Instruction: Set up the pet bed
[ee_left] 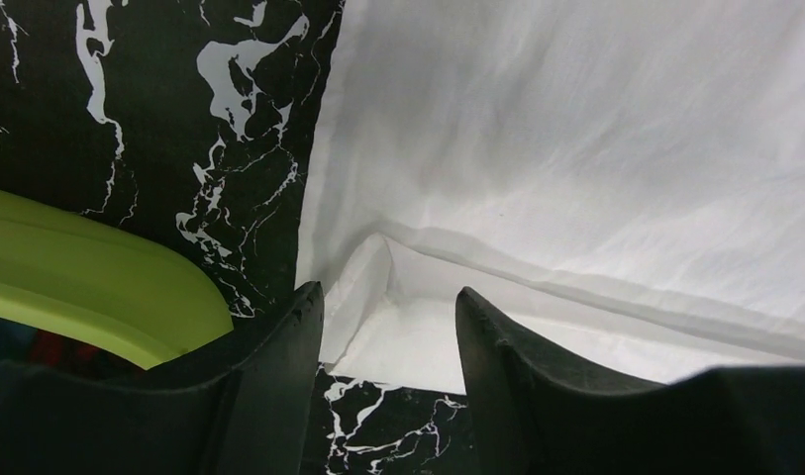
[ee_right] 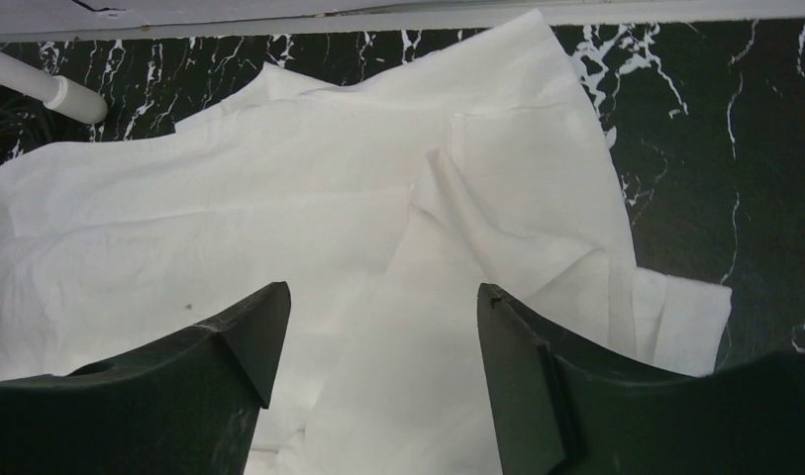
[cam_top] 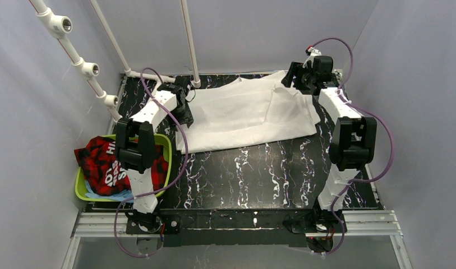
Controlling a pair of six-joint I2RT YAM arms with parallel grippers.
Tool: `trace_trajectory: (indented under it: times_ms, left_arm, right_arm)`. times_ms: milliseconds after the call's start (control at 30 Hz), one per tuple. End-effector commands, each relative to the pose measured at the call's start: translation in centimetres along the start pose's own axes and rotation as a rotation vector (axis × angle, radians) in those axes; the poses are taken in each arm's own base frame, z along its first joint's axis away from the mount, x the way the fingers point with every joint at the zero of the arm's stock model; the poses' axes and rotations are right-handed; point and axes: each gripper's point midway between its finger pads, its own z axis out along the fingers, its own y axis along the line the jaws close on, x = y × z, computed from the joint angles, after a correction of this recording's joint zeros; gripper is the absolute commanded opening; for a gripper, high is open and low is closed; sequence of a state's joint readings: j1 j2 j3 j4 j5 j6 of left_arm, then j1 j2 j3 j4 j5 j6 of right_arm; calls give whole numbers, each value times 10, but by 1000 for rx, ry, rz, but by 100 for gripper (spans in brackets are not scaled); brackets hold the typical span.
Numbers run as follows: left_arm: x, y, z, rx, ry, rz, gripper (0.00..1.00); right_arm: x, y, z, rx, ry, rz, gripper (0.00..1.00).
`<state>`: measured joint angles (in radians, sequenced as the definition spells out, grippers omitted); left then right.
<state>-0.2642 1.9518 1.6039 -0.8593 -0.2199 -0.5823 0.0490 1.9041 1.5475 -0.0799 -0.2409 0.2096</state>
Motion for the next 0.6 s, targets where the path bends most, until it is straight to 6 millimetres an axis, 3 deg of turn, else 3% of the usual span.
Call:
trace_trajectory:
  times_ms: [0,133,267,433,567]
  left_arm:
    - [-6,-19,-36,171,-30,-3,51]
    - [22,-61,-29,403,78,11,44]
    - [41,-78,-7,437,123,36,39]
    - [59,-69,28,368,158,66,37]
    - [81,-54,38,332,195,88,37]
  right_arm:
    - [-8,-2,-49,127,22,61,77]
    - [73,3,-67,115,208,164,58]
    - [141,-3,-73,161,359,260,45]
    - [191,-21,-73,242,448,298,41]
    - [225,-33,-82,300,479,307,39]
